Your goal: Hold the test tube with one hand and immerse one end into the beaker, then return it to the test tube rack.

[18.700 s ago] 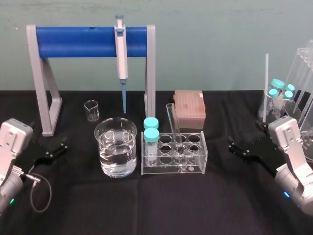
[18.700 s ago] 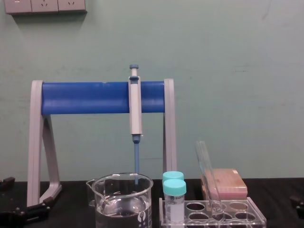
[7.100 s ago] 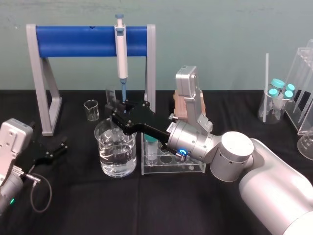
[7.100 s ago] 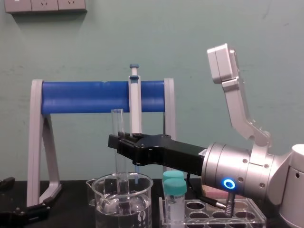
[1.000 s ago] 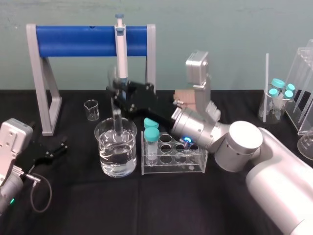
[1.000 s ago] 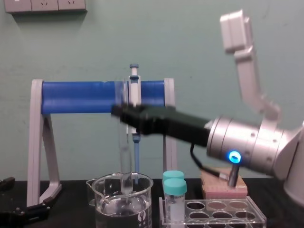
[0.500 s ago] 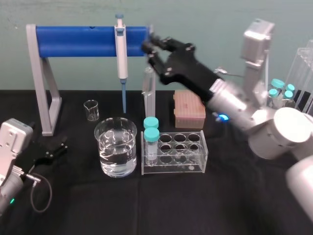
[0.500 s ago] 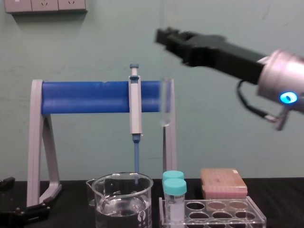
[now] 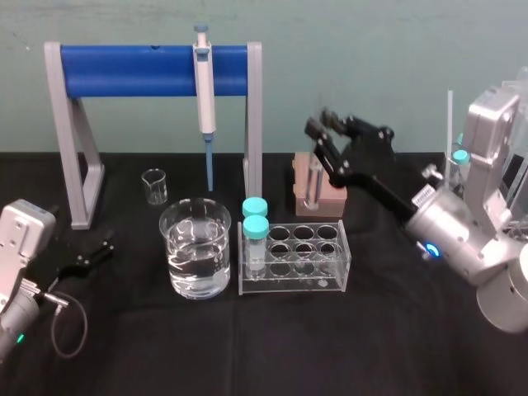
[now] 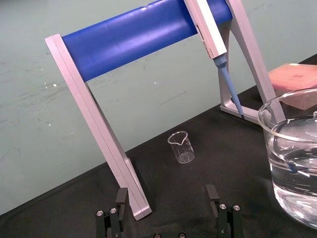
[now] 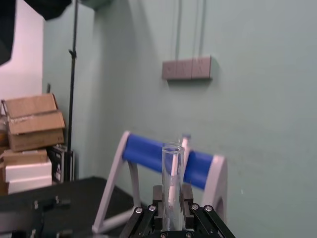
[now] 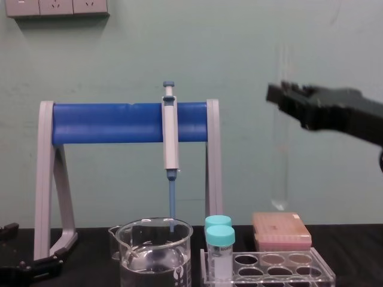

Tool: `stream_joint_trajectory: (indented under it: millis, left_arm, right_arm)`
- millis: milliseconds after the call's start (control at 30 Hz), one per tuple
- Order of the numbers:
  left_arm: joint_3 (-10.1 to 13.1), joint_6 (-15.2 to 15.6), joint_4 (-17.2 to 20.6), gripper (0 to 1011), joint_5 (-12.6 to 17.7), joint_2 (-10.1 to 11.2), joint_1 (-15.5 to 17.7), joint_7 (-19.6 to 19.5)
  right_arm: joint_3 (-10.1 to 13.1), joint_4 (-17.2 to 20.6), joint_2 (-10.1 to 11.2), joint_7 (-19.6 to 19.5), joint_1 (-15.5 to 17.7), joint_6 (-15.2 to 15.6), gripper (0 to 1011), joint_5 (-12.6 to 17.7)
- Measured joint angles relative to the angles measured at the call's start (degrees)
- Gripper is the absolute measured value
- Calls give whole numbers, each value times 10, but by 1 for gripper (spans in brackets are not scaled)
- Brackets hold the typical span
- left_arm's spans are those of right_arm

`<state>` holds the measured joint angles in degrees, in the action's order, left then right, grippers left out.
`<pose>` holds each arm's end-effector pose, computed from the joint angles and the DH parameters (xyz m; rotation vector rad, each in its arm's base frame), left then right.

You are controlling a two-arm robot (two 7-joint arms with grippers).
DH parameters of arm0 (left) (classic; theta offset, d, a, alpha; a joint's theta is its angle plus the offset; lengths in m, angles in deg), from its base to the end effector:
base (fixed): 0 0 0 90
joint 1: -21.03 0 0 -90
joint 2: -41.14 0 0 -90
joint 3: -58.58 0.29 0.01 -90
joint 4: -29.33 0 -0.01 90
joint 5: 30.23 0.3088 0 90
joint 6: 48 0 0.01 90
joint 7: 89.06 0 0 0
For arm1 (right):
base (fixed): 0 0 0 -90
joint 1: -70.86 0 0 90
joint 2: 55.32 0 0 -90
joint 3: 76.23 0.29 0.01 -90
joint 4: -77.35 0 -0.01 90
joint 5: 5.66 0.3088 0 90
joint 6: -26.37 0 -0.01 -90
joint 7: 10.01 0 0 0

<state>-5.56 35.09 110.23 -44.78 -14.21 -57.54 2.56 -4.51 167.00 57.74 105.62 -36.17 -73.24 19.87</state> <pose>0.3581 0.0827 -0.3023 0.3045 -0.2851 1.2480 0.3913 -0.0235 -0.2112 0.1975 -0.2693 -0.8219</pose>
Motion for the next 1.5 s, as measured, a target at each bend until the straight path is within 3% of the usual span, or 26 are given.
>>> stream_joint_trajectory:
  millis: [200,500,1000,1500]
  left_arm:
    - [0,0,0,1000,0,0,0,0]
    - [0,0,0,1000,0,0,0,0]
    - [0,0,0,1000,0,0,0,0]
    - [0,0,0,1000,0,0,0,0]
  right_arm:
    - [5,-1,3,-5,26,17,228,-3]
    - [4,-25,-2,-4,35,21,228,-10]
    - [6,-65,-29,18,35,-30,228,-6]
    - [3,-107,-45,24,16,-41,228,-15]
